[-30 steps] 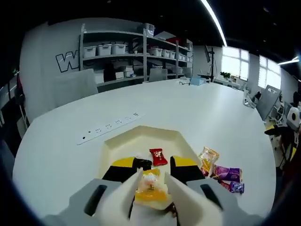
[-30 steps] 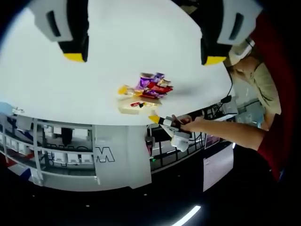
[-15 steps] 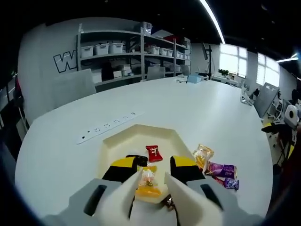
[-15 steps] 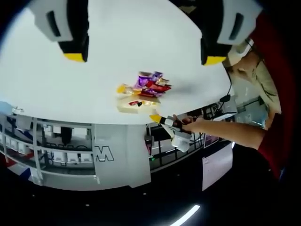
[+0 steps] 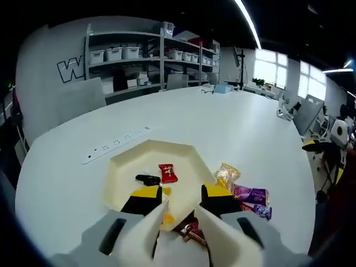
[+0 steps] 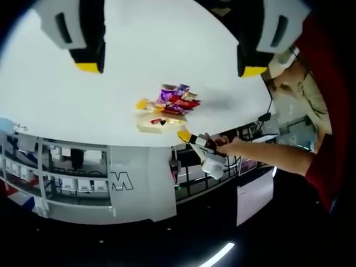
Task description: Place the target food into the container with the food tongs after gripping and lifting it, then release it inside without dropping or visibly crushing the food.
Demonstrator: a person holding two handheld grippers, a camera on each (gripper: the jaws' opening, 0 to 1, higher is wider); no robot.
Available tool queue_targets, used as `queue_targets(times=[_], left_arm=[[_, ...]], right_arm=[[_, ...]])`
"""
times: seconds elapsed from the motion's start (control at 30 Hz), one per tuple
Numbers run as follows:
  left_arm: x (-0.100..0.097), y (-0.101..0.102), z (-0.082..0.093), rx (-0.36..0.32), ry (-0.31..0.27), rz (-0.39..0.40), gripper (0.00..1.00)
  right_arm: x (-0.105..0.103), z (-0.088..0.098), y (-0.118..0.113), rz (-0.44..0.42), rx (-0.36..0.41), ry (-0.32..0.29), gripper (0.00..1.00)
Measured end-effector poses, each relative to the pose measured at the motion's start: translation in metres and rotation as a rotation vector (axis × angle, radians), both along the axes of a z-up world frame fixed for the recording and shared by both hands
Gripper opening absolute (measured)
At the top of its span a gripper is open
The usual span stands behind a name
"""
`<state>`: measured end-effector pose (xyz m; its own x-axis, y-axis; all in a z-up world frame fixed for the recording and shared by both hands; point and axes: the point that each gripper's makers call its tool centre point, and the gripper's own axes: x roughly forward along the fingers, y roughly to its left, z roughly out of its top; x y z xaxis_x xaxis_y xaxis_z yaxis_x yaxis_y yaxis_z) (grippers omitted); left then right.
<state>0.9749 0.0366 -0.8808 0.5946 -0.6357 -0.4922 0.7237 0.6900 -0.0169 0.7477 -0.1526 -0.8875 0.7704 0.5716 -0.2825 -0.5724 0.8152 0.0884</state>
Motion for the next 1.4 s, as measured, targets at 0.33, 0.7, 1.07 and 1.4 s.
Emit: queue_targets(times=[0.33, 0.7, 1.07, 1.4], left_arm=[[-0.014, -0.004, -0.011, -0.002, 0.038, -0.03, 0.26], [-0.042, -0.02, -0.03, 0.022, 0.036, -0.118, 0.26], [-0.056, -0.03, -0.035, 0.001, 0.061, -0.159, 0.27], [-0.066, -0.037, -0.04, -0.006, 0.055, -0.205, 0.27]], right_arm=[[0.0, 0.0, 0.003, 0.007, -0.006, 0.002, 0.98], [-0.002, -0.004, 0.006, 0.021, -0.02, 0.018, 0.97], [-0.005, -0.003, 0.008, 0.026, -0.015, 0.018, 0.96], [-0.004, -0.002, 0.008, 0.029, -0.02, 0.017, 0.96]])
